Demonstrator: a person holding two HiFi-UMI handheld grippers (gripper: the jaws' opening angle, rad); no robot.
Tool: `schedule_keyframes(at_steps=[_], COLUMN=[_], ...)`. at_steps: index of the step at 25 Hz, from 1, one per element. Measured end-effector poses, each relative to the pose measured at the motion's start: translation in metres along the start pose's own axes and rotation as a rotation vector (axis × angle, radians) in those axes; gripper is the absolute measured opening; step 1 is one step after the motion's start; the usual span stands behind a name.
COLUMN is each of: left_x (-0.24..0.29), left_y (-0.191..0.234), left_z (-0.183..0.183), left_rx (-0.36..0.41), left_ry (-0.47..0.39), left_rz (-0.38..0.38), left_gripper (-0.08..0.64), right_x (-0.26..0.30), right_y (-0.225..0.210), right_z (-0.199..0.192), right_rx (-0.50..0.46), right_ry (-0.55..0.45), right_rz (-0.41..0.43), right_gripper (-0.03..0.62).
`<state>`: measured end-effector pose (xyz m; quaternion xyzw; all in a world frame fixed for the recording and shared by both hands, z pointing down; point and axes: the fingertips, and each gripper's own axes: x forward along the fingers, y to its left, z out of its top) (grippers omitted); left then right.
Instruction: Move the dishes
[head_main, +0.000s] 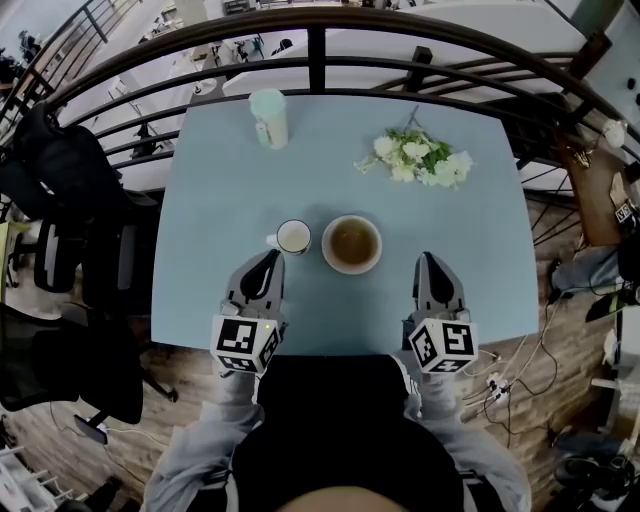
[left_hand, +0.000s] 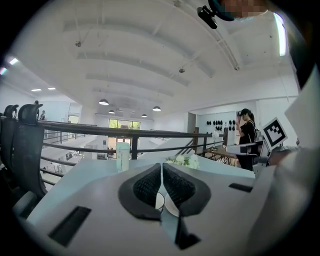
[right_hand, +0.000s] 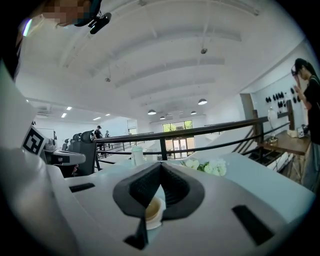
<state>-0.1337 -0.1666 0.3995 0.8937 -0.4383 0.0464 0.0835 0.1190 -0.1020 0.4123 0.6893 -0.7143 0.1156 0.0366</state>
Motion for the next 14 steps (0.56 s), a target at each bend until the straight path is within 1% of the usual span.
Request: schedule_keyframes(at_steps=[5,14], left_x=[0.001,0.004], left_y=[0.005,0.01], left_z=[-0.004,-0.005], left_rx=[-0.004,-0.005], left_ry=[0.011,0.005], left_rz=[0.004,0.008], left_gripper=[0.025,0.025], right_x=[0.004,0.013], right_y=[0.005,0.01], right_z=[-0.005,-0.01], right_rx=[0.008,0.017], right_ry=[0.015,0.026], right_rz=[0.014,0.029], right_gripper=[0.006,0.006])
